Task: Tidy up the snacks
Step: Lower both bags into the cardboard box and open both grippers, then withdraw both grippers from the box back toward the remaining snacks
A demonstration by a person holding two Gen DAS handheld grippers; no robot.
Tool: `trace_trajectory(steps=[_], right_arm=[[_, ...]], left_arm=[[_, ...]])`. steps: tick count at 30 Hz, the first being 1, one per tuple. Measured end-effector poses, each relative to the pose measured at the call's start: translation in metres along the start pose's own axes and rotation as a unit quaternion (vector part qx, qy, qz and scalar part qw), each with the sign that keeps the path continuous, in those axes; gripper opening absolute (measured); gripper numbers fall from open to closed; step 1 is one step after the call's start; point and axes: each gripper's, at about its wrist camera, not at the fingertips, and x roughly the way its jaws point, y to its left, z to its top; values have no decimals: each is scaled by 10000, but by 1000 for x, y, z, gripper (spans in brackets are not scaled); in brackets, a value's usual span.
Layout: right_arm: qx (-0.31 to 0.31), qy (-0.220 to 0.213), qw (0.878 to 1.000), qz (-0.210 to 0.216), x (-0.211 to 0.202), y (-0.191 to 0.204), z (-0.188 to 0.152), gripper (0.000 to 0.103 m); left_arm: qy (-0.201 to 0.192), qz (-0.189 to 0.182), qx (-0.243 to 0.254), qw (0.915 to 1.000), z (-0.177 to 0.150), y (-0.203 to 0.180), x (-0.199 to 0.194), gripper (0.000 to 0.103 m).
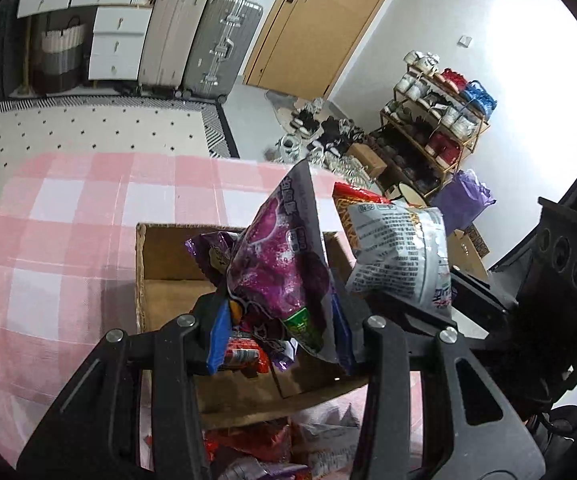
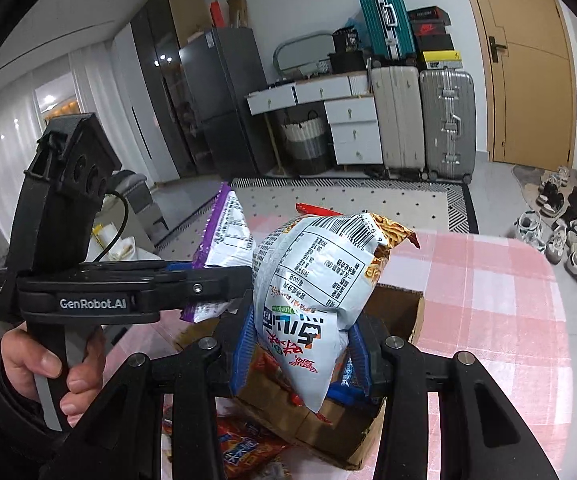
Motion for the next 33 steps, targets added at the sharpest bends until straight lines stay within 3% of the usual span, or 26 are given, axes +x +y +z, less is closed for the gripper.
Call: trace_trajectory(steps=[6,9,10,12,19,26,28,33], right_arm=[[-41,145,9997,-179,23,-10,-9,44],[-66,250,9993,-286,32,-14,-12,62],[-82,264,9991,-327,34,-15,-13,69],[-132,245,9989,-366,34,-16,-14,72],[-72,-50,9994,-334,3,-16,-15,74],[-121,-358,9989,-280,-42,7,-20,77],[-140,-377,9989,-238,-53,13,-22,85],[-186,-404,9988,-204,-75,29,-31,85]], left_arm=[[282,197,-68,9994,0,12,35,43],[392,241,-22,9989,-5,14,45,47],[423,302,10,9986,-5,14,47,53],[368,347,37,9987,-10,16,44,58],[108,446,71,9989,-25,4,15,72],[-77,470,173,9987,-53,-21,-30,75],[-135,464,214,9986,-58,-26,-40,77],[-264,443,299,9982,-74,-40,-69,80]])
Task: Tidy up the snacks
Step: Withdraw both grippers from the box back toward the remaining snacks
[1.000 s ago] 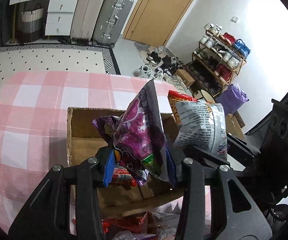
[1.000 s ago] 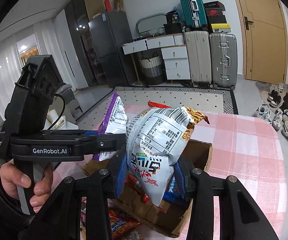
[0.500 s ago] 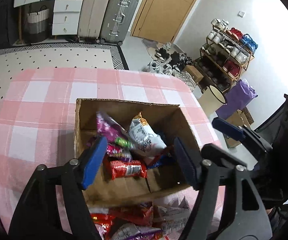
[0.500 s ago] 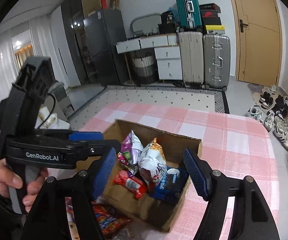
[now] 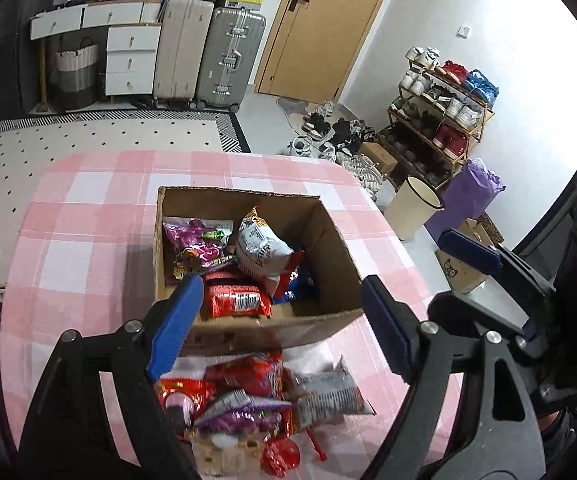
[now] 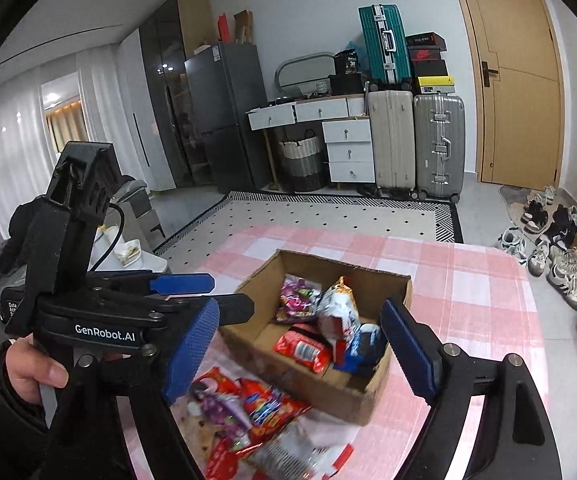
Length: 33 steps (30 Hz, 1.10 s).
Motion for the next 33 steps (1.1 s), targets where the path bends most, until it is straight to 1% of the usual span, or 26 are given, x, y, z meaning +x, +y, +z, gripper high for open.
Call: trace_trajectory(steps=[4,6,9,14,19,20,21,23,25,27,30,33], right_arm=[[33,-190,9998,45,-25,12,-5,87],[24,-282,9996,31,-38,17,-8,88],[24,-374,9993,32,-54,24,-14,91],[59,-475,9989,0,-78,29,-26,94],[114,-675,9977,-14,-100,35,-37,97],[128,-707,9974,-13,-104,35,-40,97],[142,-728,9972,1,-107,36,-42,98],[156,-731,9972,3,-110,38,-46,100],[184,-728,9972,15,-114,38,-51,101],[343,-716,9968,114,-114,36,-56,102],[472,-648,9967,143,-110,33,-63,102],[524,-522,9971,159,-103,32,-72,102]], left_arm=[[-110,8,1,9999,-11,-8,-22,82],[-172,45,91,9998,-20,-12,-34,83],[-303,214,212,9991,-32,-14,-52,84],[-464,300,69,9984,-49,-6,-80,88],[-655,345,110,9972,-66,-6,-106,88],[-704,321,112,9969,-68,-7,-110,90],[-748,303,117,9967,-71,-7,-114,92],[-861,280,114,9958,-77,-9,-123,102],[-955,206,106,9952,-84,-10,-130,102],[-1047,188,77,9943,-94,-9,-136,102],[-1068,101,10,9942,-106,-6,-139,102],[-1067,175,63,9941,-118,-5,-137,102]])
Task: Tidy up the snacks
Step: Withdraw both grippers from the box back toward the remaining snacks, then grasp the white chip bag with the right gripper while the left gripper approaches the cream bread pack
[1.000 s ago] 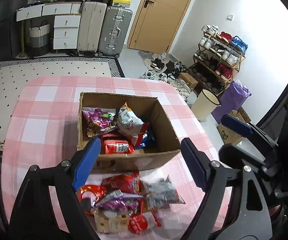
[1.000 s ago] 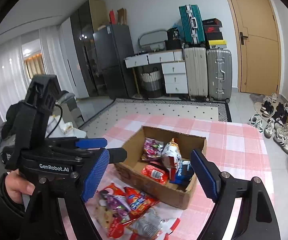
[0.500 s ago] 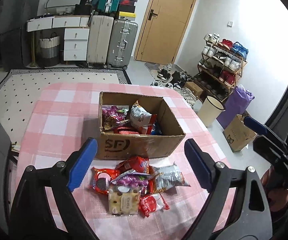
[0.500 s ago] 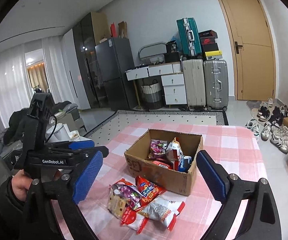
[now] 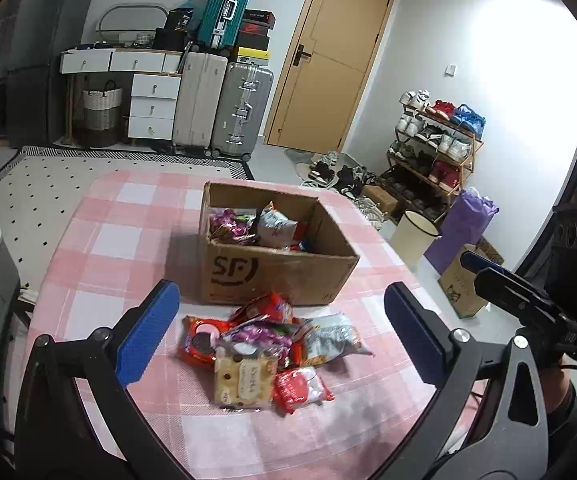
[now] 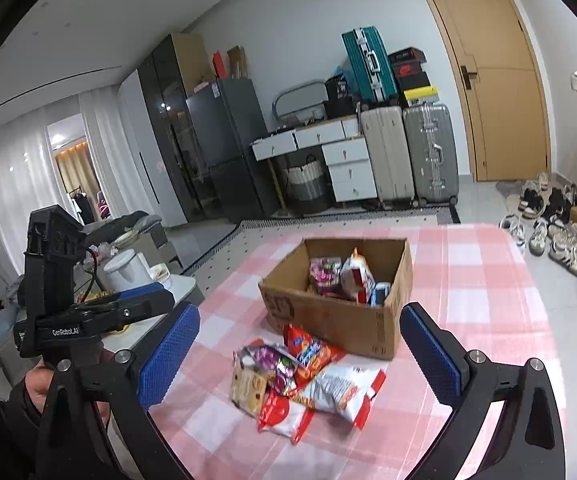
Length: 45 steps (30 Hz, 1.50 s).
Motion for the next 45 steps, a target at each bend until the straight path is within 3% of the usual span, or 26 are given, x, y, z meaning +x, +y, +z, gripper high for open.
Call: trace_trajectory(steps=[18,39,41,45], right_arm=[[341,715,9968,-114,61,-29,-53,103],[889,1794,9796,-170,162,-71,-89,102],[888,1860,9783,-187,168,-73,-91,99],[1002,2026,9741,-104,180,-78,-95,79]], left_arm=[[294,122,-214,9993,-42,23,49,102],[687,118,-456,9965,-64,57,103,102],[707,128,-466,9963,-65,59,104,102],[735,100,-498,9960,-68,62,107,102]])
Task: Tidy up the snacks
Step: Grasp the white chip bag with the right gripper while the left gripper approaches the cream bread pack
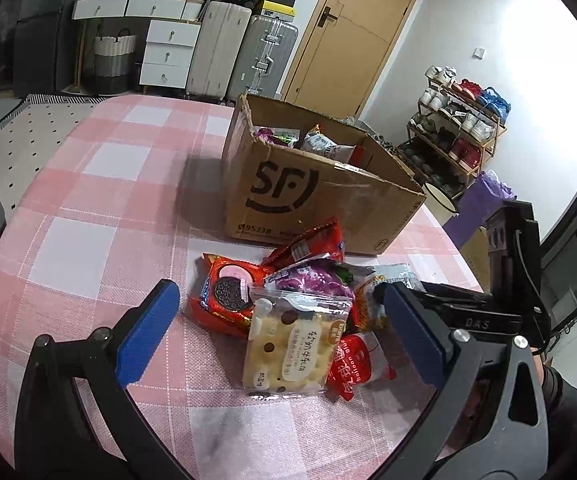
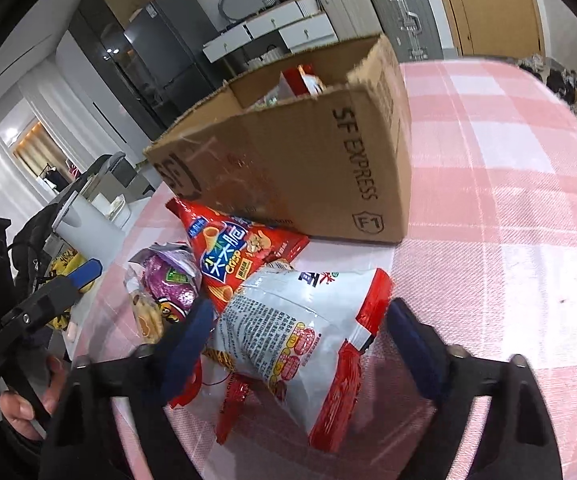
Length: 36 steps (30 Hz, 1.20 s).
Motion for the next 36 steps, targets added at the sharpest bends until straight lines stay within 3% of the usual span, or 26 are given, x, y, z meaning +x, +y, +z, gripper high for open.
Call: trace_trajectory(steps=[4,7,24,36], right_arm=[[39,84,9999,115,9,-3,1,59],[-21,102,9998,166,10,-3,-1,51],[-28,-184,9996,224,-14,-1,-10,49],[-47,-466,9984,308,-51,-1,-14,49]], left_arm=[[22,16,-47,10000,-1,4,-1,102],[67,27,-102,9999,-2,7,0,102],[90,67,-66,9999,-5,5,-9,102],[436,184,-60,9989,-16,2,5,102]])
